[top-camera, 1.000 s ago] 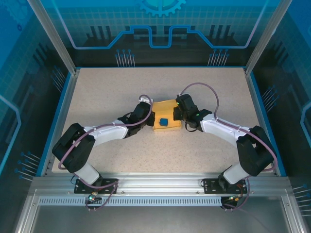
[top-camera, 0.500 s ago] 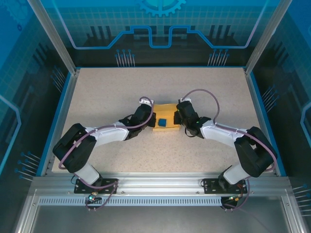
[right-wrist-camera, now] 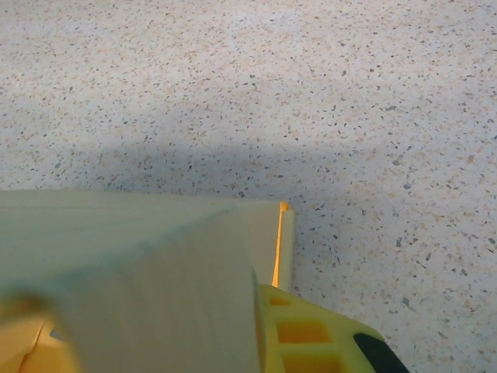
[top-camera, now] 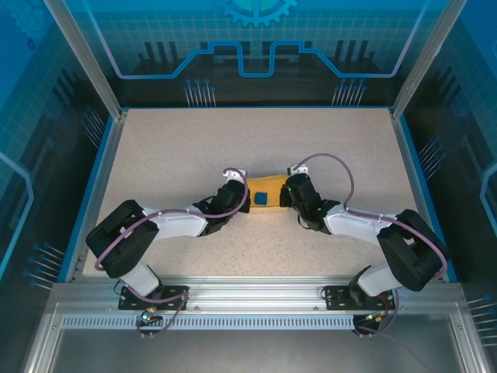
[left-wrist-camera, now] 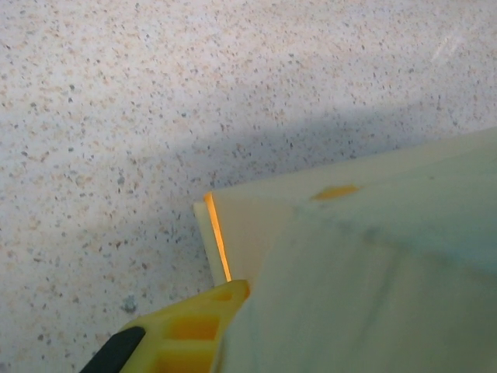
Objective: Fold the paper box
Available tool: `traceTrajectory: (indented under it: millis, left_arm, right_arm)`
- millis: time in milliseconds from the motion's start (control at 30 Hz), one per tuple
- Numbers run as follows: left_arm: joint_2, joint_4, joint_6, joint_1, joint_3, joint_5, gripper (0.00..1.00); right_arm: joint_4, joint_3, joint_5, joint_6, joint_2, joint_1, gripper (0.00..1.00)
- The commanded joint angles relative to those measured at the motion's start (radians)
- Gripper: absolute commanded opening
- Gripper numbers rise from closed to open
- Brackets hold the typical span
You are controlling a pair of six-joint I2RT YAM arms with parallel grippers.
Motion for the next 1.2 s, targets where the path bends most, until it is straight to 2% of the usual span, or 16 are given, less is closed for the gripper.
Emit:
traceTrajectory:
  millis: [0,167,467,733,800,1000,1167]
  left_arm:
    - [-0.002,0.071,-0.01,-0.018,-0.053,-0.025,0.14]
    - [-0.008,0.112,-0.013,-0.026,-0.089,-0.037,0.16]
    - [-0.075,0.126,-0.01,-0.028,-0.122,-0.021,0.29]
    - [-0.178,0.111,-0.007,-0.028,-0.192,0.036,0.53]
    - [-0.219,0.084,-0.001,-0.029,-0.212,0.061,0.58]
    - [-0.388,-0.025,0.032,-0.028,-0.234,0.174,0.62]
    - [-0.505,-0.12,0.056,-0.026,-0.169,0.194,0.65]
  right_arm:
    - [0.06,-0.051,0.028,-0.024,-0.015,0.033,0.08]
    - [0.131,-0.107,0.077,-0.032,-0.02,0.067,0.08]
    - [0.158,-0.145,0.143,-0.039,-0.025,0.108,0.07]
    - [0.146,-0.142,0.169,-0.034,-0.03,0.119,0.07]
    - [0.144,-0.14,0.171,-0.037,-0.03,0.118,0.07]
    - [0.14,-0.127,0.174,-0.047,-0.025,0.121,0.07]
    - [0.141,-0.126,0.174,-0.052,-0.026,0.119,0.07]
